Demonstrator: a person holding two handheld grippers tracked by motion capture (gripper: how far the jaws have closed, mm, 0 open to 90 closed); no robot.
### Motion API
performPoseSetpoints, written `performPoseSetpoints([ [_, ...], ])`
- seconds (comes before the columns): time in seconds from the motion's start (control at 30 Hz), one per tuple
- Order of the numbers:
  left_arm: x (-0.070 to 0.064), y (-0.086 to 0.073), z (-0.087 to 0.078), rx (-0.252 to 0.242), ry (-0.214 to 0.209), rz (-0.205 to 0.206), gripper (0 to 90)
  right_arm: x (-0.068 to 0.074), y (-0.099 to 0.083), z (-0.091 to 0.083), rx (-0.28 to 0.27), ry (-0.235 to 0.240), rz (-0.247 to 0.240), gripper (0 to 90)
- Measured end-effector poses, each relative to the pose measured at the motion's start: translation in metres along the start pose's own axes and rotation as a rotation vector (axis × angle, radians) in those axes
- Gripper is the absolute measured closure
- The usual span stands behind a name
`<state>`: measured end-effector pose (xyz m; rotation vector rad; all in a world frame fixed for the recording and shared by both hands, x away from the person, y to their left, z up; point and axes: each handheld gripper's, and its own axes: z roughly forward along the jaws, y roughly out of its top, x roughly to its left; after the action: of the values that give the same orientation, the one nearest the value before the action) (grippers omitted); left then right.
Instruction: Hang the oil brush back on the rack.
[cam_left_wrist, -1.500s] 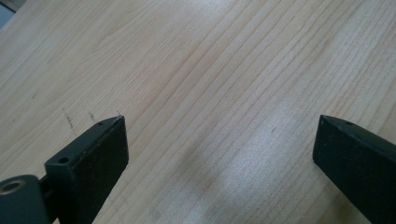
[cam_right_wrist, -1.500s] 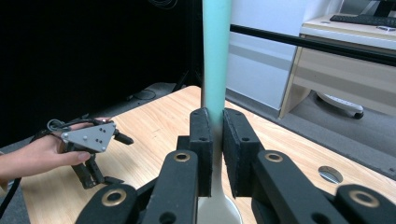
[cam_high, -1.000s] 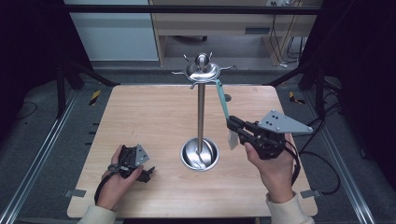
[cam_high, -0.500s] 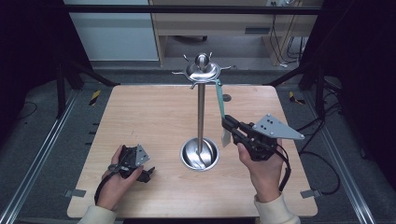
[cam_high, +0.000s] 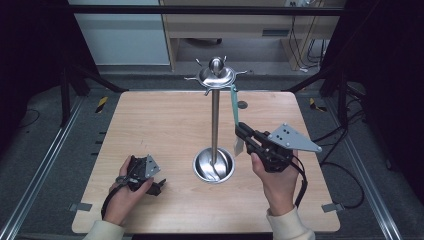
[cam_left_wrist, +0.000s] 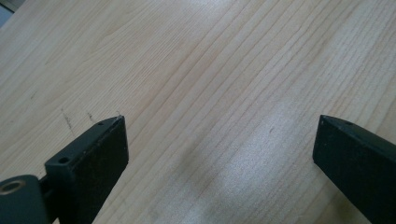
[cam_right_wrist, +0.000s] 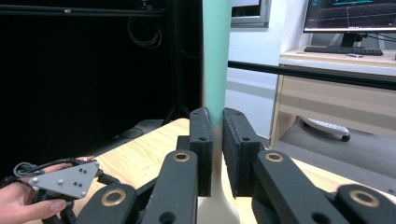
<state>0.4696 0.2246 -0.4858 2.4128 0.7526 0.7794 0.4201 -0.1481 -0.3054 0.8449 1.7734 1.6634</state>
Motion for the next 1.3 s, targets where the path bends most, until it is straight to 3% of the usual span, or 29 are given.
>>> performPoseSetpoints([
  [0.6,-0.0001,0.0001,0.0002,0.000,-0.001,0.001,3.1,0.0004,0.0004,0.0056,0.008,0.023,-0.003,81.7],
  [0.8,0.0000,0.0001,0.0001,0.000,-0.001,0.001,3.1,0.0018,0.0030,0.0065,0.012,0.030,-0.010,73.9],
  [0.93,0.0000,0.0001,0.0001,0.001,-0.001,0.001,3.1,0.0018,0.0053,0.0060,0.019,0.013,-0.023,63.6],
  [1.03,0.0001,0.0000,0.0001,0.001,-0.001,0.001,3.1,0.0022,0.0073,0.0066,0.043,-0.004,-0.033,49.7],
  [1.17,0.0001,0.0001,0.0002,0.001,0.000,0.003,3.1,0.0026,0.0084,0.0065,0.070,-0.055,-0.060,33.4],
  [1.3,-0.0001,0.0000,0.0004,0.001,-0.001,0.003,3.1,-0.0015,0.0075,0.0057,0.073,-0.091,-0.058,19.1],
])
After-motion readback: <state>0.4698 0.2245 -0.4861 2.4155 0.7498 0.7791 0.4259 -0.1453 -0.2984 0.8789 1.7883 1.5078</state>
